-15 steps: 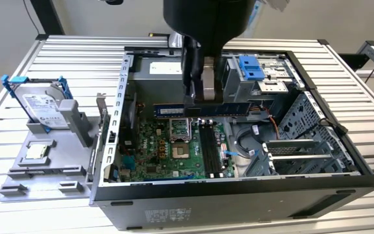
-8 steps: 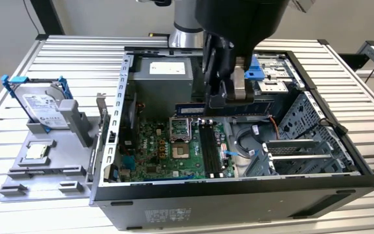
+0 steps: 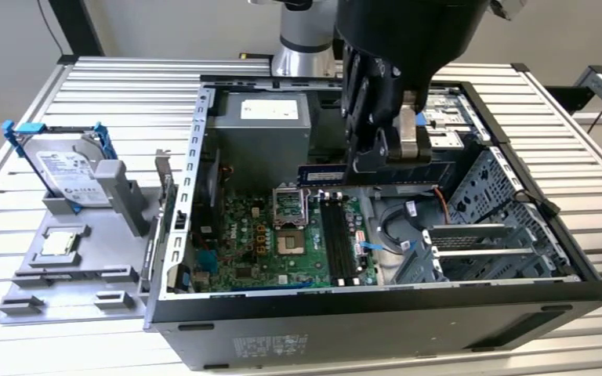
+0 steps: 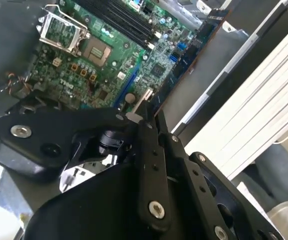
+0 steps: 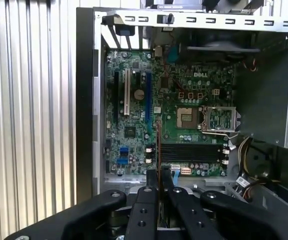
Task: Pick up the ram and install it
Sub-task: 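Pick up the ram and move it above insertion slot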
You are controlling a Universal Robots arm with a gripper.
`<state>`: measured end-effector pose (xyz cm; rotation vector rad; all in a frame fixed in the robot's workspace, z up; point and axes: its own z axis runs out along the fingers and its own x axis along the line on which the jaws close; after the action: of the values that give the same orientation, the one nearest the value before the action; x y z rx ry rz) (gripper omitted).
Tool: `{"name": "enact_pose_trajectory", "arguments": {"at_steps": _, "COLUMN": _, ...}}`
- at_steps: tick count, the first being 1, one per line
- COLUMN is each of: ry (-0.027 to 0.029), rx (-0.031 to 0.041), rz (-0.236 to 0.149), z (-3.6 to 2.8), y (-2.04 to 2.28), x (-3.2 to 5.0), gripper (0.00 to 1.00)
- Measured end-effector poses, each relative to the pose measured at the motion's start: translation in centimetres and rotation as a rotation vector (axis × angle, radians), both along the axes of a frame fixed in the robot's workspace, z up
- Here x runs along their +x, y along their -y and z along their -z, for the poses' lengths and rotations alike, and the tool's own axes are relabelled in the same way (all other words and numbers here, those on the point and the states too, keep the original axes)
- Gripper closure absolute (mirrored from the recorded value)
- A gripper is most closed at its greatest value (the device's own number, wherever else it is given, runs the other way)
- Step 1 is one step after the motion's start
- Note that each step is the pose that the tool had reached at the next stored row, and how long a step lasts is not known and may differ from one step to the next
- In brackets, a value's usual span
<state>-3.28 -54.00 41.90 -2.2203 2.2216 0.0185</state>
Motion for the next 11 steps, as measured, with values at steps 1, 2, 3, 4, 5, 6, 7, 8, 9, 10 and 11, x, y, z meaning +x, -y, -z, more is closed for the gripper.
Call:
{"name": "enact_pose_trajectory", "arguments": {"at_steps": 1, "ry": 0.0007, "rx": 0.0026, "rz": 0.0, "z": 0.03, "y": -0.15, "x": 0.0, "gripper": 1.0}}
{"name": "enact_pose_trajectory", "arguments": {"at_steps": 2, "ry": 0.0009, "rx": 0.0045, "rz": 0.0, "z": 0.09, "y": -0.3, "x": 0.0, "gripper": 1.0}}
{"name": "enact_pose_trajectory", "arguments": {"at_steps": 3, "ry": 0.0009, "rx": 0.0055, "rz": 0.001, "z": 0.17, "y": -0.47, "x": 0.0, "gripper": 1.0}}
{"name": "enact_pose_trajectory", "arguments": {"at_steps": 4, "ry": 0.0008, "rx": 0.0054, "rz": 0.001, "z": 0.29, "y": -0.69, "x": 0.0, "gripper": 1.0}}
{"name": "enact_pose_trajectory", "arguments": {"at_steps": 5, "ry": 0.0008, "rx": 0.0055, "rz": 0.001, "z": 0.43, "y": -0.91, "x": 0.0, "gripper": 1.0}}
{"name": "enact_pose_trajectory", "arguments": {"at_steps": 6, "ry": 0.0008, "rx": 0.0056, "rz": 0.002, "z": 0.54, "y": -1.17, "x": 0.0, "gripper": 1.0}}
{"name": "enact_pose_trajectory", "arguments": {"at_steps": 7, "ry": 0.0008, "rx": 0.0056, "rz": 0.002, "z": 0.62, "y": -1.48, "x": 0.0, "gripper": 1.0}}
{"name": "enact_pose_trajectory", "arguments": {"at_steps": 8, "ry": 0.0008, "rx": 0.0055, "rz": 0.002, "z": 0.67, "y": -1.81, "x": 0.0, "gripper": 1.0}}
{"name": "enact_pose_trajectory", "arguments": {"at_steps": 9, "ry": 0.0009, "rx": 0.0057, "rz": 0.003, "z": 0.73, "y": -2.11, "x": 0.0, "gripper": 1.0}}
{"name": "enact_pose_trajectory", "arguments": {"at_steps": 10, "ry": 0.0008, "rx": 0.0055, "rz": 0.003, "z": 0.78, "y": -2.37, "x": 0.0, "gripper": 1.0}}
{"name": "enact_pose_trajectory", "arguments": {"at_steps": 11, "ry": 0.0008, "rx": 0.0054, "rz": 0.003, "z": 0.81, "y": -2.61, "x": -0.01, "gripper": 1.0}}
